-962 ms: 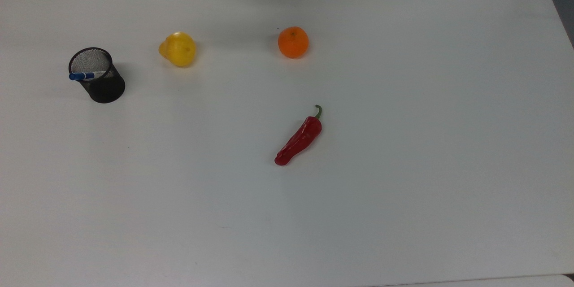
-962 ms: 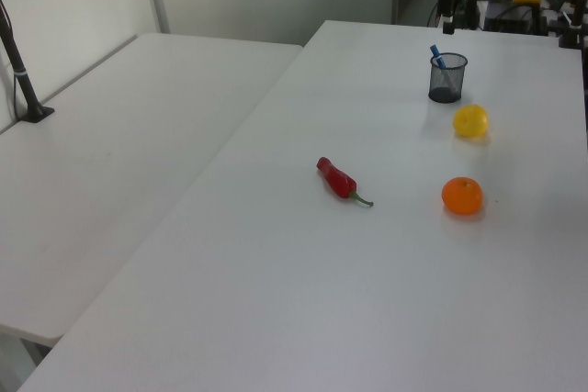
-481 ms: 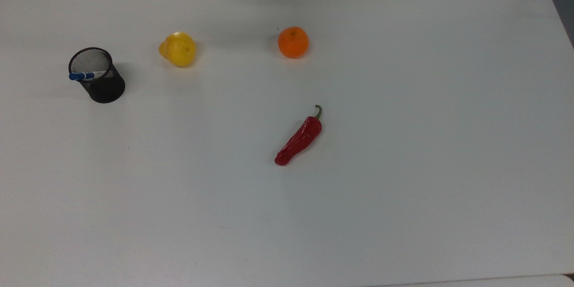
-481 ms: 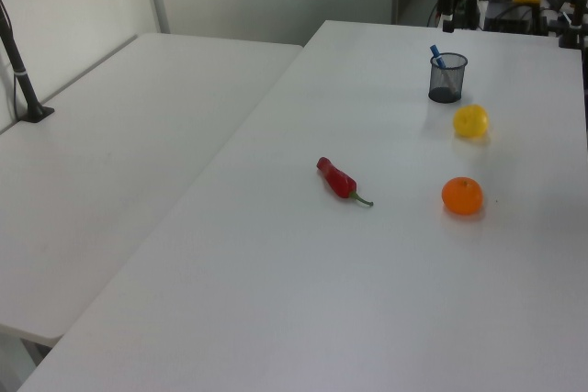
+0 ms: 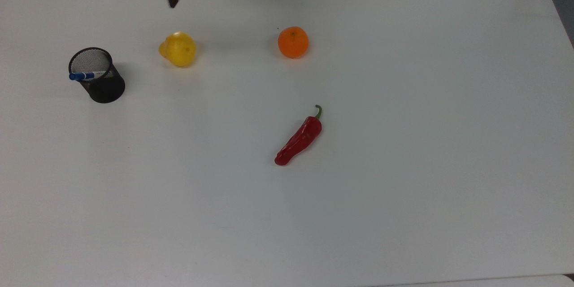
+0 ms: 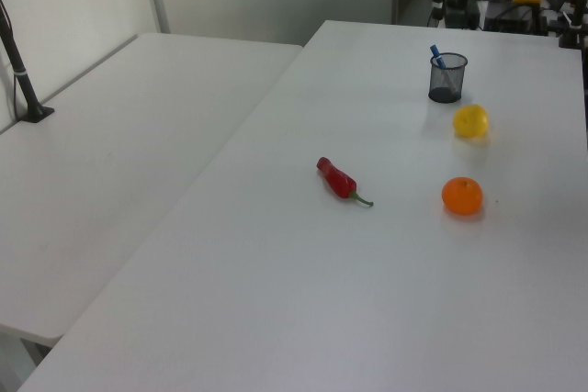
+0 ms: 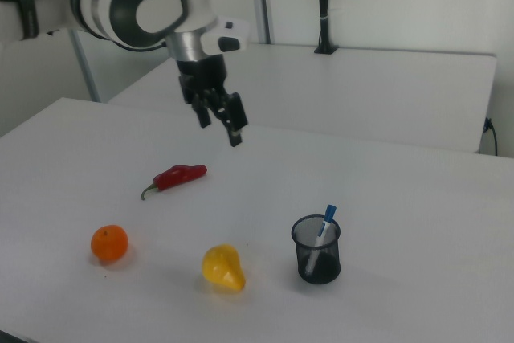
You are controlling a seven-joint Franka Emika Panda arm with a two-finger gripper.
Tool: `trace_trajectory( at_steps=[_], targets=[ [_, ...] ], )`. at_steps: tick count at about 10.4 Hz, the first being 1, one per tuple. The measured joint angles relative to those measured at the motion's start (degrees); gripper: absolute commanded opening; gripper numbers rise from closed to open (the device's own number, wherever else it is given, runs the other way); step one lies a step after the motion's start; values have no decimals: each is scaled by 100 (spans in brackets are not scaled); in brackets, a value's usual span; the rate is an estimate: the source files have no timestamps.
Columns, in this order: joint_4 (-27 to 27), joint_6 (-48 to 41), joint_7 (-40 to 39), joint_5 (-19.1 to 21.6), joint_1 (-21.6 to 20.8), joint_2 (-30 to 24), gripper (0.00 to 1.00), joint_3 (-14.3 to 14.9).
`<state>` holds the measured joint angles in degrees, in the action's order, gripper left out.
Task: Take marker pen
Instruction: 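Move the open gripper over the black mesh pen cup, then lower the gripper into the cup and close on the white marker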
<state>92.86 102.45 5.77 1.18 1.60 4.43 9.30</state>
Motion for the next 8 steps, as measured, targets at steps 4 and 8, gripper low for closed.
trace_trajectory(
  at_steps=[4,8],
  targets=[
    [-35,1131,-2,1,564,672,100,7],
    [-67,2252,-11,1,1006,1414,95,10]
  ],
)
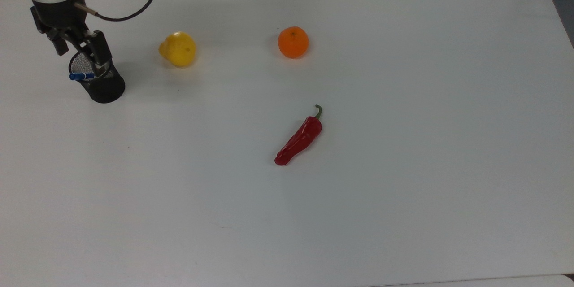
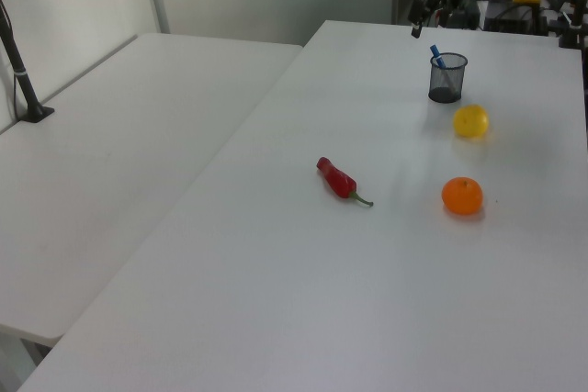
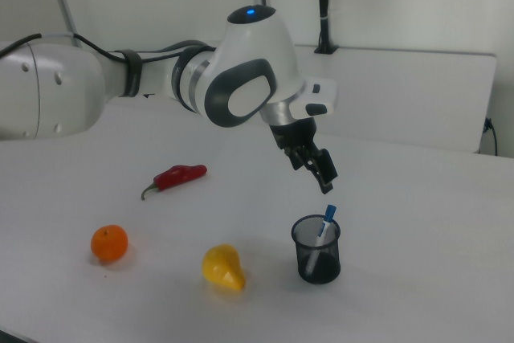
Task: Take marker pen
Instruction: 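Lower the gripper into the cup and close on the white marker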
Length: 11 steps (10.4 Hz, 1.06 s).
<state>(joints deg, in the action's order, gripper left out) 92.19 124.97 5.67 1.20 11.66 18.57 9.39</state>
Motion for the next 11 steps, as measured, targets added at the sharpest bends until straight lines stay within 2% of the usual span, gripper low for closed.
trace_trajectory(
  at_steps=[2,3,5,7,10,11],
  targets=[
    [-12,10,-156,0,168,69,94,1],
    [-13,10,-227,0,259,112,89,2],
    [-14,10,-353,0,397,216,68,2],
    [-16,10,-410,0,401,360,53,-7],
    [-27,316,-417,0,395,502,20,-35],
    [-35,378,-417,0,393,505,14,-38]
  ],
)
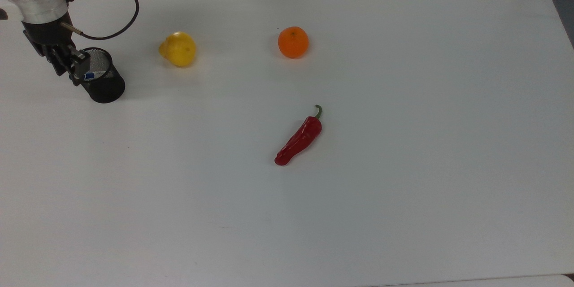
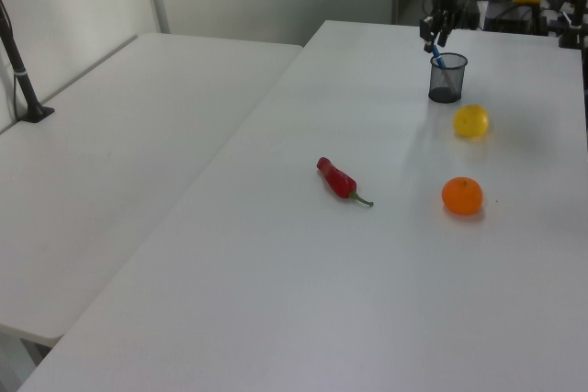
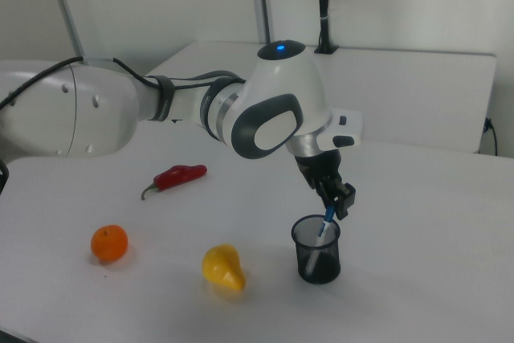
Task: Take marker pen
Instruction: 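Lift the white marker up out of the pen cup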
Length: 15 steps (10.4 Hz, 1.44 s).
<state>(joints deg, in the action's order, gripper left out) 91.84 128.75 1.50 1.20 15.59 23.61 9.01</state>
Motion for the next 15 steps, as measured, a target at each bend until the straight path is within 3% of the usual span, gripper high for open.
trace_trajectory(
  at_steps=[3,8,13,15],
  targets=[
    [-20,12,1,2,0,0,4,0],
    [-210,12,1,12,-2,-41,3,-1],
    [-473,-56,1,195,-14,-595,3,-16],
    [-607,-470,1,385,-19,-798,3,-35]
  ],
)
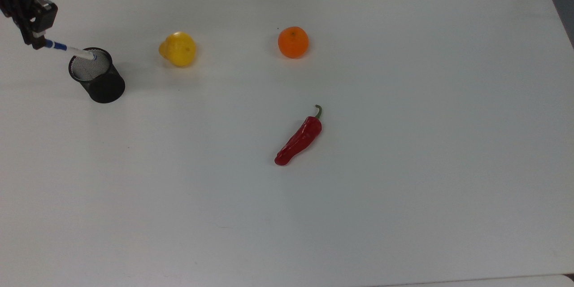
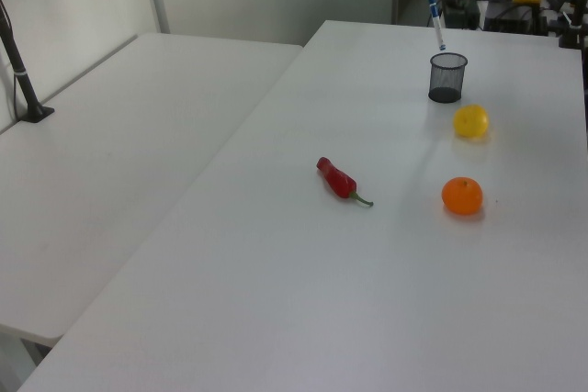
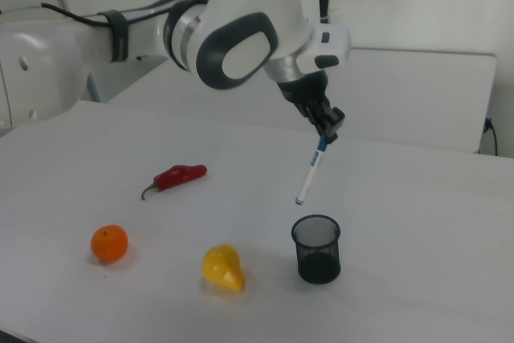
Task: Take marker pen
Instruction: 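Carry the marker past the yellow pear toward the red chili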
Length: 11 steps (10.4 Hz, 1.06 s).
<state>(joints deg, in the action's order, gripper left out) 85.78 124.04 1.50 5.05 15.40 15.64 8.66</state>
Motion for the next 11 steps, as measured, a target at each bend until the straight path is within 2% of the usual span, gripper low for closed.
trace_trajectory(
  at_steps=[3,6,11],
  targets=[
    [-351,-1163,0,235,-243,-80,3,-42],
    [-398,-2214,1,251,-856,-79,4,-62],
    [-366,-2706,1,244,-1793,104,4,-78]
  ],
)
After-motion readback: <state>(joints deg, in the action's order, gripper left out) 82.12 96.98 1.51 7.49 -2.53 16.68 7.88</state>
